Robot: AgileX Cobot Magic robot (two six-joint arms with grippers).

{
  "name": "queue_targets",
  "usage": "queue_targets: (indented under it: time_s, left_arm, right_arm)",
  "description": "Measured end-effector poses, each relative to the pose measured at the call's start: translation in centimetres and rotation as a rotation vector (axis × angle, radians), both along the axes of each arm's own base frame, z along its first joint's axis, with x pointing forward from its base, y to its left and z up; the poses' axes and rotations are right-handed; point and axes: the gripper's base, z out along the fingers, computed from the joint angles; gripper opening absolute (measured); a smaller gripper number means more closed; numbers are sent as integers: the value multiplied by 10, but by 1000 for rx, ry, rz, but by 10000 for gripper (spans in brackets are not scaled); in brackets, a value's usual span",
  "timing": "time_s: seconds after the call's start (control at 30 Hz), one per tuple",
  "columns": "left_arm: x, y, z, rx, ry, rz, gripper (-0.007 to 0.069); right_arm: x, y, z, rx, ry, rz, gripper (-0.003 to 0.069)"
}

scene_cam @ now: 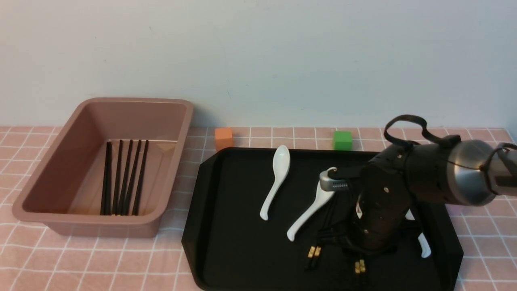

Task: On pink tablecloth take chopsticks from black tray and put them in box.

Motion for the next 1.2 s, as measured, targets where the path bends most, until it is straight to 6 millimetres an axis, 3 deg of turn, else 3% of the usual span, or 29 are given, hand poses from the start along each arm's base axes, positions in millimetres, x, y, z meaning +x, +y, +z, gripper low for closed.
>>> queue_targets:
  time_s: [0.13,0.4,0.53,0.6,0.73,0.87,0.97,1.0,1.03,1.1,1.13,1.2]
  left_arm:
    - [0,0,0,0,0,0,239]
    - [0,0,0,0,0,0,239]
    - [0,0,0,0,0,0,239]
    - [0,0,0,0,0,0,239]
    - [0,0,0,0,0,0,239]
    - [0,0,0,0,0,0,239]
    - [0,0,0,0,0,0,239]
    - [0,0,0,0,0,0,239]
    - [0,0,0,0,0,0,239]
    - [0,0,0,0,0,0,239]
    - [0,0,0,0,0,0,239]
    - [0,0,0,0,0,0,239]
  right_arm:
    - [0,0,0,0,0,4,138]
    - [-12,-11,16,-70,40,59,139]
    - [-27,-21,68,-44,-38,53,139]
    - [-31,-23,80,-30,-66,52,139]
    - [-45,-26,125,67,-195,66,139]
    - [-44,1,153,163,-283,176,139]
    - [-34,47,177,231,-366,330,139]
    - [-34,50,174,229,-357,335,139]
    - [-24,78,185,253,-408,412,139]
    - [-13,113,190,280,-446,481,139]
    - [-12,120,186,284,-435,489,139]
    - [1,163,182,327,-463,541,139]
